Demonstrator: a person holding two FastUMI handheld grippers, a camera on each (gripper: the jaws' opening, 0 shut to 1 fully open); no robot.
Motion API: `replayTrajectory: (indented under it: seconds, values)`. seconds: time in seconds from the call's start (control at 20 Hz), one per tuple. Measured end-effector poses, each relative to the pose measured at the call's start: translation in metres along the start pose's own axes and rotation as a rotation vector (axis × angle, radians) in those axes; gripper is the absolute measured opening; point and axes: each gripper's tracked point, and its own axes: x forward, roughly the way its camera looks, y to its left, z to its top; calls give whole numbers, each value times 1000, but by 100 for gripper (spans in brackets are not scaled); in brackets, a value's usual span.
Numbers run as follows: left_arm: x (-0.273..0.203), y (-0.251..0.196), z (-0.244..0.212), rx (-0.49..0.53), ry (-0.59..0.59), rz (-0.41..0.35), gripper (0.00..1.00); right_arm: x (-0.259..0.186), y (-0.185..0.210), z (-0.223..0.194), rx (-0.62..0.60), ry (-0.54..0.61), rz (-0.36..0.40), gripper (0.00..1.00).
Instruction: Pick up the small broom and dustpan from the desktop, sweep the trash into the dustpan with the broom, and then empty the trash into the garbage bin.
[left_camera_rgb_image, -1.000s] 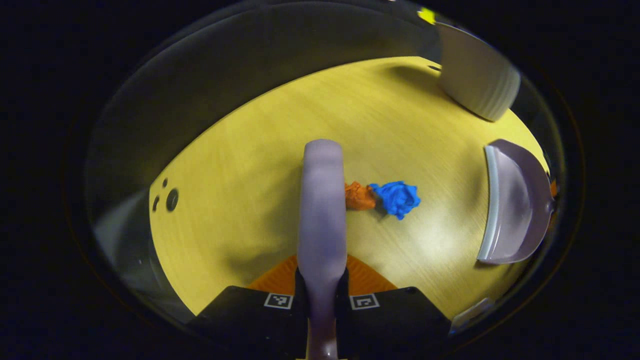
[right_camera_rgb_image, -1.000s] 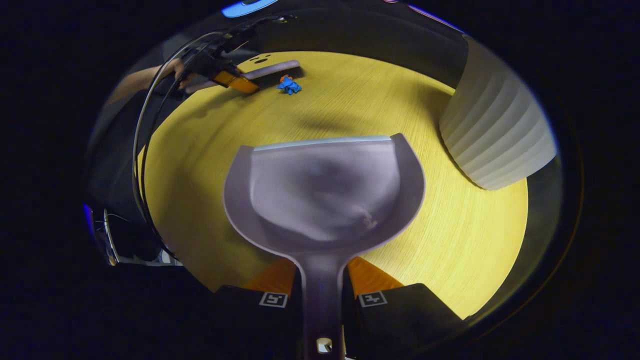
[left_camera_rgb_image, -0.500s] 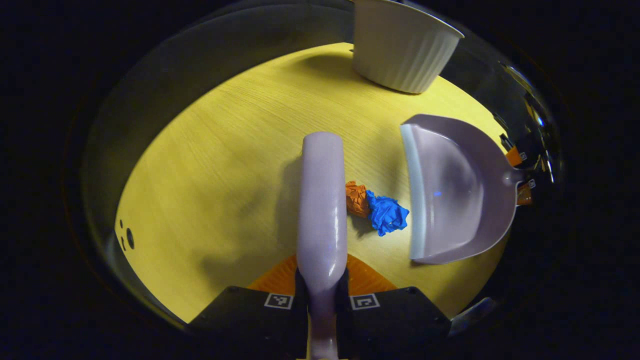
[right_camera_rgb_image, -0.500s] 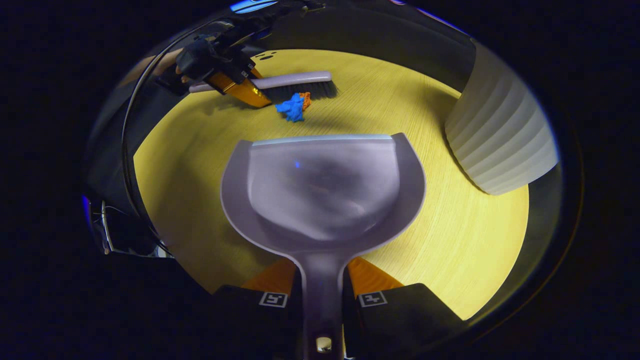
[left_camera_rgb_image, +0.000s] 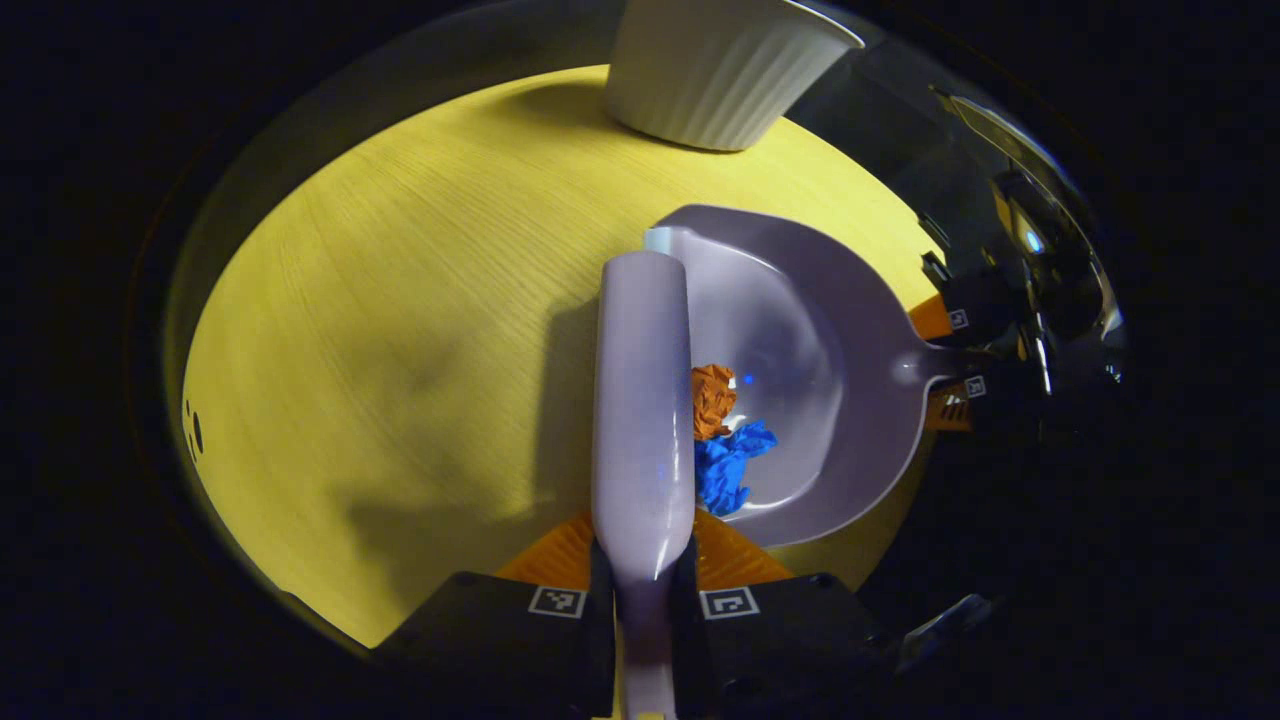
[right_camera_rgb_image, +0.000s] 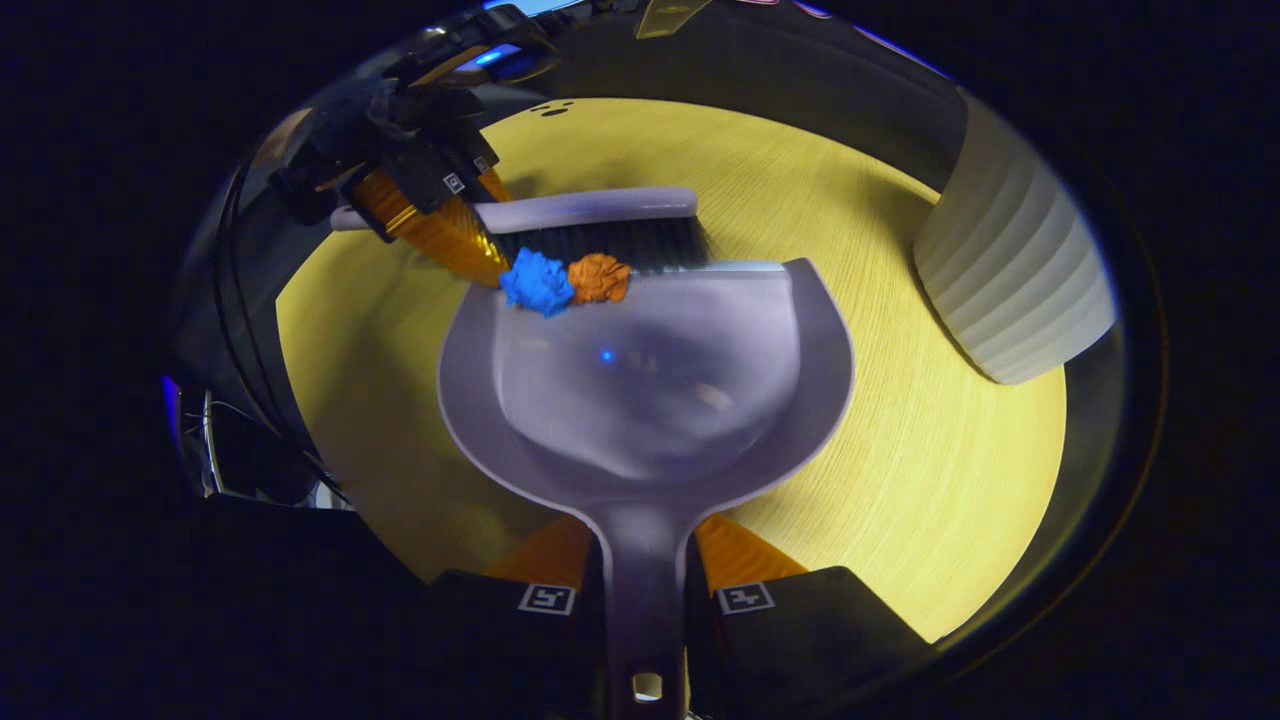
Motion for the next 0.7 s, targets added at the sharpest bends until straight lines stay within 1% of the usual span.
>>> replayTrajectory:
  seconds: [0.05, 0.1, 0.15, 0.25, 0.3, 0.35, 0.4, 0.45, 0.5, 0.55, 0.6, 0.65, 0.7]
  values:
    - [0, -11, 0, -11, -9, -17, 27, -3, -2, 2, -2, -6, 1, 32]
    - [0, -17, -1, -25, -20, -25, 25, -4, -4, 2, 0, -14, 3, 41]
    - [1, -22, 0, -40, -36, -19, 27, -4, -4, 4, 3, -24, 4, 36]
    - [-2, -21, -2, -72, -69, 13, 27, 1, -4, 4, 8, -29, 5, 36]
    - [-6, -22, -1, -95, -95, 27, 25, 3, -5, 4, 14, -31, 5, 39]
    - [-10, -24, 0, -122, -125, 32, 26, 2, -4, 4, 19, -33, 3, 41]
    - [-15, -25, 0, -150, -153, 38, 27, 3, -5, 6, 26, -36, 3, 36]
    - [-17, -24, 0, -176, -174, 48, 27, 2, -6, 5, 35, -38, 6, 41]
    - [-17, -24, -1, -202, -193, 60, 27, 1, -7, 6, 45, -39, 9, 41]
    - [-19, -24, -1, -233, -213, 71, 27, -1, -7, 4, 52, -41, 10, 36]
    - [-22, -24, -2, -265, -239, 80, 27, -1, -9, 5, 56, -42, 7, 36]
    - [-24, -24, -4, -297, -267, 90, 27, -2, -10, 6, 58, -46, 0, 32]
    - [-28, -24, -6, -328, -296, 97, 27, -3, -11, 8, 62, -50, -6, 36]
